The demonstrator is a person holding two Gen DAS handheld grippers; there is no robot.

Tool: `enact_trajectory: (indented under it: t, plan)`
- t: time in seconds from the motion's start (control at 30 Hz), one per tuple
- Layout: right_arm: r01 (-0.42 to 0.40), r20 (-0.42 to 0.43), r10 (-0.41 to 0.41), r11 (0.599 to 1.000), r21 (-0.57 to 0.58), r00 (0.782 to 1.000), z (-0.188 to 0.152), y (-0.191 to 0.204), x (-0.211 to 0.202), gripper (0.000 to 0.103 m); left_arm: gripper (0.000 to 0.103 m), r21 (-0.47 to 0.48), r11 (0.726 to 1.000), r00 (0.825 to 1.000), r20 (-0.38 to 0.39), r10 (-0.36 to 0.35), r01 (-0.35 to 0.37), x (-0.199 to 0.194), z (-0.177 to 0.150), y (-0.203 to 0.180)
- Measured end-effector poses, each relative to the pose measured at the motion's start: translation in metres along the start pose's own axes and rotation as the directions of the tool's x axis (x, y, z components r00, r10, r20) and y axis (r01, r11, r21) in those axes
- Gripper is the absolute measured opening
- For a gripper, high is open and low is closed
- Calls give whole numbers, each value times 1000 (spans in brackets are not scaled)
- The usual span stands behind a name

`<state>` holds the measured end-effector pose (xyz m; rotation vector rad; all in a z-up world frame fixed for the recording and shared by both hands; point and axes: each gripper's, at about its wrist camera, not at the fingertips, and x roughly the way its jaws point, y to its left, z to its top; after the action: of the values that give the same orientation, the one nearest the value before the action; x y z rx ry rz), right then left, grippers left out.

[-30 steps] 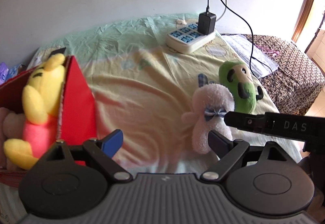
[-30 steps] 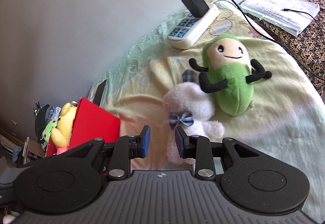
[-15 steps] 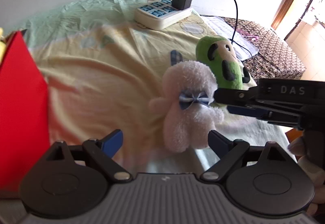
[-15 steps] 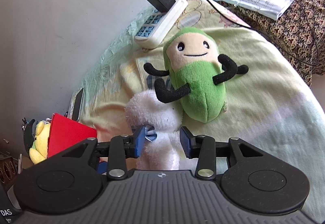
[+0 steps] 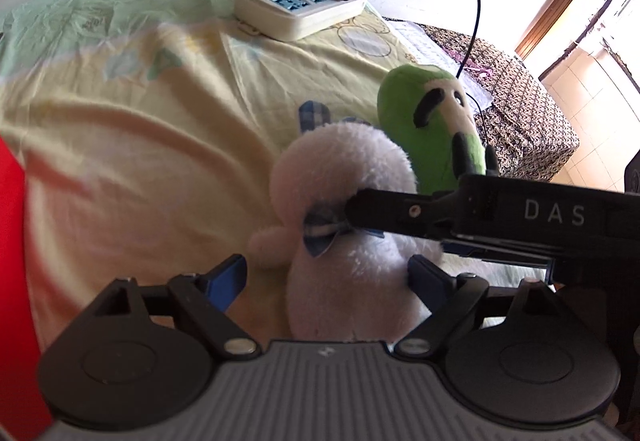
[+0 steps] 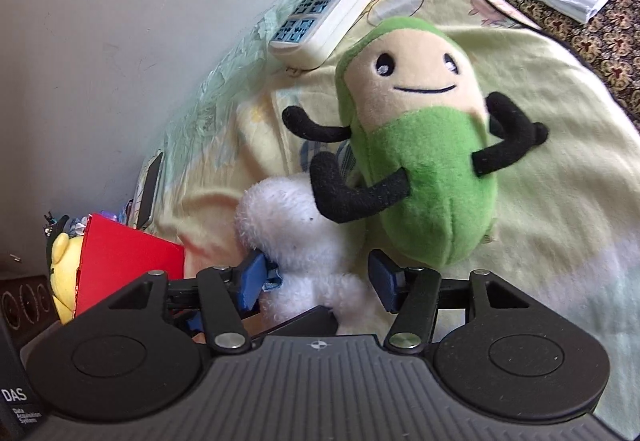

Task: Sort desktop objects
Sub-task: 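Close the right gripper on the bow-tie bunny's head and lift it, then carry the bow-tie bunny with the right gripper over the red box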

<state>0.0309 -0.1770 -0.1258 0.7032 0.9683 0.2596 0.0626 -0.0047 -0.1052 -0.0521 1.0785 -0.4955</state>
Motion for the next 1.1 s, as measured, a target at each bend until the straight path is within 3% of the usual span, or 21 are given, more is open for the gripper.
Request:
enact_trajectory:
  t: [0.3, 0.47, 0.77, 1.1]
  plan:
    - [-39, -30, 38, 999, -30, 999, 2, 4, 10, 54, 84, 49, 998, 1000, 11, 24, -25, 8, 2, -2]
    - [-44, -31, 42, 998, -46, 999, 2, 7, 5, 49, 72, 51, 999, 1000, 4, 13, -13, 4, -1, -5]
    - [-70, -28, 69, 996, -54, 997, -8, 16, -15, 48, 64, 114, 993, 998, 50, 40, -45, -27, -11, -23]
    - [-109, -11, 108, 992, -71, 994, -27, 27, -43, 48, 64, 131, 989, 993, 106, 60, -74, -61, -35, -34]
